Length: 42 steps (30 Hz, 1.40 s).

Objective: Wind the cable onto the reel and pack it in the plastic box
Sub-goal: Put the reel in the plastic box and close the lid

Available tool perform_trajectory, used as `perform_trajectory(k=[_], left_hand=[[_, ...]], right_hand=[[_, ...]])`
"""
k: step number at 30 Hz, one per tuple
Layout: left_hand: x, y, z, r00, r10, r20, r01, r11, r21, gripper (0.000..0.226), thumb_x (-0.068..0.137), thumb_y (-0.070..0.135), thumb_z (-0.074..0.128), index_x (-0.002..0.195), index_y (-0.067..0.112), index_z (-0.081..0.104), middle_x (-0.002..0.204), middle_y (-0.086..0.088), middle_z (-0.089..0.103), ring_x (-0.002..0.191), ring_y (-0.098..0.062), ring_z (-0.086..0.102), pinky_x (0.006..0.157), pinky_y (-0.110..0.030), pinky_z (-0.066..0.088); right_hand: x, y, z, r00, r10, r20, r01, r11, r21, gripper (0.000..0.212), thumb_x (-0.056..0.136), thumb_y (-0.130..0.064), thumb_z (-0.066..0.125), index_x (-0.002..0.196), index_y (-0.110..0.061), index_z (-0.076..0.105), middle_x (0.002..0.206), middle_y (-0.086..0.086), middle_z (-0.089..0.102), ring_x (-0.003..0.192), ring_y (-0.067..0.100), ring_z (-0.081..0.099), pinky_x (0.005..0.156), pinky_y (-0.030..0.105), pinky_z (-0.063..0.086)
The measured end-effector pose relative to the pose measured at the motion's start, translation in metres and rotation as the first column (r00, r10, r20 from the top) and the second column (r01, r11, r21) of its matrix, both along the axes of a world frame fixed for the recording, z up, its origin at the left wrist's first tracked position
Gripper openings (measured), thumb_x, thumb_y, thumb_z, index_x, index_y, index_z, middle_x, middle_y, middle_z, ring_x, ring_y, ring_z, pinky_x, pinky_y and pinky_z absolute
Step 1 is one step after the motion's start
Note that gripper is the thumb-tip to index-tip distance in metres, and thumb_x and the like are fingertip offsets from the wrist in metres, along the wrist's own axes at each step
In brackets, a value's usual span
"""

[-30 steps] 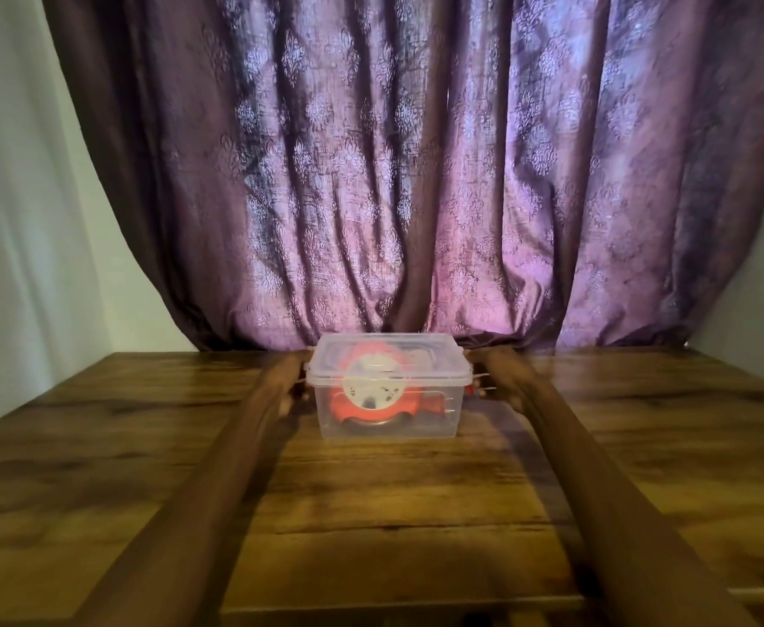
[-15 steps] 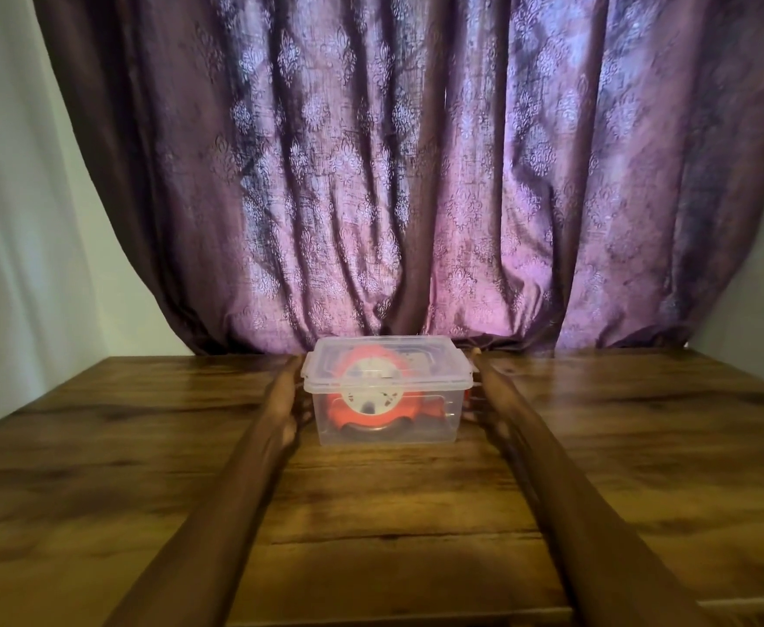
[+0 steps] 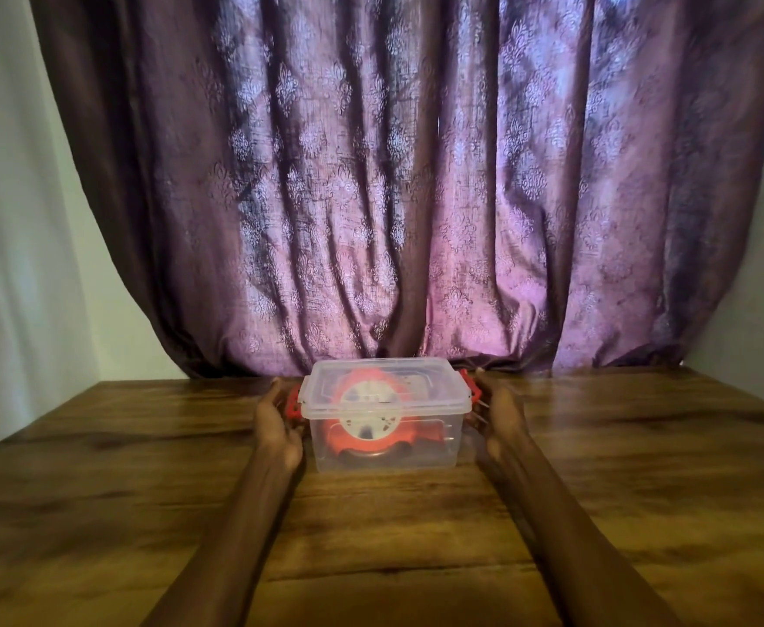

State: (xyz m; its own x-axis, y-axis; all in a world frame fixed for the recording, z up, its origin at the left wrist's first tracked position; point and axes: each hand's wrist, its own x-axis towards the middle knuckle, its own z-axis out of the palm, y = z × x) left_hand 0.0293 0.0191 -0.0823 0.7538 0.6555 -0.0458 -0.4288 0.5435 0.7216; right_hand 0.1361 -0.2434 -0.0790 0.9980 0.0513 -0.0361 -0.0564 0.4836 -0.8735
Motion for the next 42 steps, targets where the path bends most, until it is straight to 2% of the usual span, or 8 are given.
perform_trajectory(k=[4, 10, 21, 27, 32, 36, 40, 42], left_hand=[[-0.001, -0.007, 0.005, 0.991, -0.059, 0.118, 0.061, 0.998, -0.02, 0.018, 0.095, 0.021, 0.058, 0.078, 0.014, 0.061, 0.068, 0.0, 0.067, 0.068, -0.013, 0.059, 0.065, -0.024, 0.055], [0.002, -0.027, -0.006, 0.992, -0.058, 0.112, 0.033, 0.977, 0.211, 0.035, 0.089, 0.009, 0.061, 0.124, 0.013, 0.059, 0.123, -0.01, 0.066, 0.113, -0.034, 0.061, 0.098, -0.048, 0.052], [-0.008, -0.026, -0.005, 0.993, -0.117, -0.035, 0.121, 0.928, 0.353, 0.044, 0.076, 0.017, 0.059, 0.119, 0.02, 0.067, 0.119, -0.017, 0.07, 0.109, -0.043, 0.065, 0.09, -0.055, 0.052], [-0.012, -0.025, 0.0, 0.991, -0.123, -0.058, 0.136, 0.888, 0.439, 0.047, 0.073, 0.026, 0.059, 0.12, 0.026, 0.068, 0.118, -0.013, 0.071, 0.106, -0.039, 0.067, 0.09, -0.059, 0.055], [-0.013, -0.027, -0.002, 0.994, -0.11, -0.013, 0.101, 0.853, 0.512, 0.035, 0.088, 0.012, 0.049, 0.114, 0.028, 0.068, 0.114, -0.007, 0.072, 0.099, -0.021, 0.071, 0.081, -0.04, 0.058], [-0.032, -0.026, -0.011, 0.982, 0.17, -0.084, -0.014, 0.504, 0.864, 0.045, 0.099, 0.048, 0.038, 0.143, 0.036, 0.039, 0.146, 0.011, 0.044, 0.126, 0.003, 0.047, 0.106, -0.03, 0.04], [-0.042, -0.007, -0.022, 0.909, 0.367, 0.198, -0.061, -0.351, 0.934, 0.042, 0.102, 0.038, 0.048, 0.134, 0.012, 0.057, 0.146, -0.01, 0.051, 0.142, -0.027, 0.038, 0.118, -0.046, 0.028], [-0.048, -0.002, -0.017, 0.905, 0.385, 0.182, -0.037, -0.355, 0.934, 0.04, 0.1, 0.047, 0.046, 0.121, 0.016, 0.062, 0.13, -0.004, 0.062, 0.131, -0.025, 0.049, 0.113, -0.045, 0.033]], right_hand=[[-0.013, 0.014, 0.003, 0.992, 0.12, 0.034, -0.124, 0.985, 0.121, 0.02, 0.088, -0.024, 0.065, 0.089, -0.006, 0.074, 0.069, 0.006, 0.072, 0.054, 0.02, 0.067, 0.045, 0.026, 0.051], [-0.026, 0.023, -0.002, 0.951, 0.293, 0.099, -0.303, 0.946, 0.115, 0.046, 0.09, -0.017, 0.061, 0.136, -0.021, 0.056, 0.125, 0.021, 0.067, 0.113, 0.047, 0.062, 0.088, 0.077, 0.044], [-0.023, 0.026, -0.005, 0.971, 0.228, 0.068, -0.233, 0.97, 0.073, 0.05, 0.088, -0.018, 0.058, 0.138, -0.023, 0.055, 0.121, 0.021, 0.068, 0.111, 0.048, 0.063, 0.082, 0.077, 0.047], [-0.014, 0.029, 0.001, 0.978, 0.042, 0.204, -0.013, 0.99, -0.143, 0.046, 0.089, -0.003, 0.052, 0.132, -0.014, 0.063, 0.098, -0.004, 0.077, 0.079, 0.015, 0.073, 0.059, 0.028, 0.057], [-0.017, 0.024, 0.0, 0.946, 0.026, 0.324, 0.165, 0.821, -0.547, 0.041, 0.093, -0.026, 0.048, 0.132, -0.025, 0.061, 0.13, 0.007, 0.064, 0.116, 0.033, 0.061, 0.1, 0.049, 0.049], [-0.033, 0.016, -0.009, 0.657, 0.069, 0.751, 0.657, 0.436, -0.615, 0.053, 0.1, -0.053, 0.03, 0.132, -0.019, 0.056, 0.131, 0.007, 0.057, 0.121, 0.031, 0.051, 0.099, 0.046, 0.042], [-0.03, 0.01, -0.011, 0.621, 0.307, 0.721, 0.63, 0.353, -0.692, 0.075, 0.088, -0.075, 0.039, 0.146, -0.027, 0.038, 0.146, -0.002, 0.044, 0.143, 0.024, 0.028, 0.113, 0.05, 0.027], [-0.023, 0.008, -0.01, 0.609, 0.384, 0.694, 0.642, 0.275, -0.716, 0.079, 0.086, -0.078, 0.04, 0.148, -0.029, 0.034, 0.15, -0.001, 0.04, 0.146, 0.025, 0.022, 0.116, 0.051, 0.022]])
